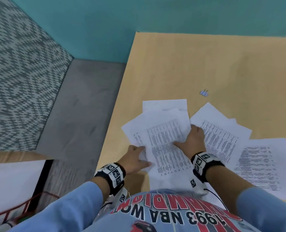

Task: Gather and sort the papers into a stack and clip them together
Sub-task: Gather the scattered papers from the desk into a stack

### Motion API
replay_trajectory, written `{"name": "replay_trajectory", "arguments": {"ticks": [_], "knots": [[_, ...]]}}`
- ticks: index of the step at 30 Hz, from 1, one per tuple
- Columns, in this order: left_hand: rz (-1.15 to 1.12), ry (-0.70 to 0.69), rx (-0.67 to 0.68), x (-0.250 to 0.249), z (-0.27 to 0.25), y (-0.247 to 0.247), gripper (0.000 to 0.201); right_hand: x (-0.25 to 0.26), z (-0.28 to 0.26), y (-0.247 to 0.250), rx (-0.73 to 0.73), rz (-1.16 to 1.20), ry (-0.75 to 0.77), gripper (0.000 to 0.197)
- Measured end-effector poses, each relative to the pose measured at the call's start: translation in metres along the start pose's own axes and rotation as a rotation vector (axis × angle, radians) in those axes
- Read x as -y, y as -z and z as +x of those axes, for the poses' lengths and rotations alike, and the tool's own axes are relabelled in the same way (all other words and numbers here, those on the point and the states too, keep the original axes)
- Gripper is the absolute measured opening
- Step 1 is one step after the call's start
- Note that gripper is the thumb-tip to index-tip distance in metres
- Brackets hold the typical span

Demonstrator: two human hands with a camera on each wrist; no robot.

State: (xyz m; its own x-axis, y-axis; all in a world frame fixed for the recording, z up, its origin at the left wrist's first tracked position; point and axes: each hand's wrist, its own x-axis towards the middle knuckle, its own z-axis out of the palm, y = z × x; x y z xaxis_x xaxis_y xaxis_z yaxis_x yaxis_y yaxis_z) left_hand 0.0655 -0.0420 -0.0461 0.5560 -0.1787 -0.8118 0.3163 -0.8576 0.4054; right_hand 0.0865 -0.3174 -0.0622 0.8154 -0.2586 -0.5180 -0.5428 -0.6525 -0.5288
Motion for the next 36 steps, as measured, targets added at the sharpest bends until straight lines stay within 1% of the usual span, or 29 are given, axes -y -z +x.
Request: {"name": "replay_trajectory", "arguments": {"ticks": [1, 2, 3, 4, 6, 8, 11, 13, 17, 21, 24, 27, 30, 32, 34, 36], "knots": [[0.020, -0.002, 0.028, -0.001, 0.000, -0.001, 0.096, 0.006, 0.006, -0.003, 0.008, 0.028, -0.009, 0.117], [0.039, -0.005, 0.046, 0.000, 0.000, -0.001, 0.097, 0.012, 0.010, -0.005, 0.026, 0.035, -0.019, 0.121], [0.065, -0.008, 0.059, 0.001, 0.000, 0.001, 0.098, 0.017, 0.015, -0.007, 0.047, 0.055, -0.023, 0.119], [0.086, -0.016, 0.069, 0.003, 0.000, 0.003, 0.097, 0.020, 0.019, -0.010, 0.068, 0.082, -0.031, 0.113], [0.113, -0.037, 0.077, 0.005, -0.002, 0.006, 0.094, 0.026, 0.023, -0.013, 0.099, 0.145, -0.032, 0.088], [0.092, -0.054, 0.065, 0.008, -0.003, 0.006, 0.090, 0.030, 0.024, -0.014, 0.145, 0.156, -0.028, 0.066], [-0.010, -0.059, -0.017, 0.013, -0.004, 0.006, 0.074, 0.030, 0.021, -0.011, 0.219, 0.229, 0.006, 0.047], [-0.037, -0.068, -0.072, 0.017, -0.005, 0.007, 0.059, 0.025, 0.015, -0.006, 0.226, 0.303, 0.017, 0.041], [-0.053, -0.045, -0.118, 0.026, -0.003, 0.008, 0.043, 0.003, -0.005, 0.014, 0.166, 0.451, -0.001, 0.041], [-0.033, -0.035, -0.139, 0.021, 0.002, 0.010, 0.031, -0.036, -0.030, 0.045, 0.027, 0.589, -0.038, 0.038], [0.004, -0.066, -0.148, -0.001, 0.006, 0.007, 0.032, -0.077, -0.052, 0.071, -0.069, 0.719, -0.111, 0.041], [0.050, -0.108, -0.148, -0.029, 0.013, -0.003, 0.037, -0.124, -0.066, 0.082, -0.124, 0.807, -0.217, 0.042], [0.162, -0.148, -0.120, -0.061, 0.021, -0.019, 0.051, -0.155, -0.075, 0.080, -0.171, 0.760, -0.282, 0.045], [0.215, -0.148, -0.046, -0.084, 0.022, -0.034, 0.057, -0.163, -0.080, 0.079, -0.205, 0.652, -0.284, 0.043], [0.231, -0.147, 0.030, -0.106, 0.020, -0.048, 0.053, -0.163, -0.083, 0.078, -0.206, 0.609, -0.274, 0.038], [0.191, -0.130, 0.064, -0.122, 0.016, -0.060, 0.039, -0.162, -0.084, 0.075, -0.189, 0.566, -0.259, 0.026]]}}
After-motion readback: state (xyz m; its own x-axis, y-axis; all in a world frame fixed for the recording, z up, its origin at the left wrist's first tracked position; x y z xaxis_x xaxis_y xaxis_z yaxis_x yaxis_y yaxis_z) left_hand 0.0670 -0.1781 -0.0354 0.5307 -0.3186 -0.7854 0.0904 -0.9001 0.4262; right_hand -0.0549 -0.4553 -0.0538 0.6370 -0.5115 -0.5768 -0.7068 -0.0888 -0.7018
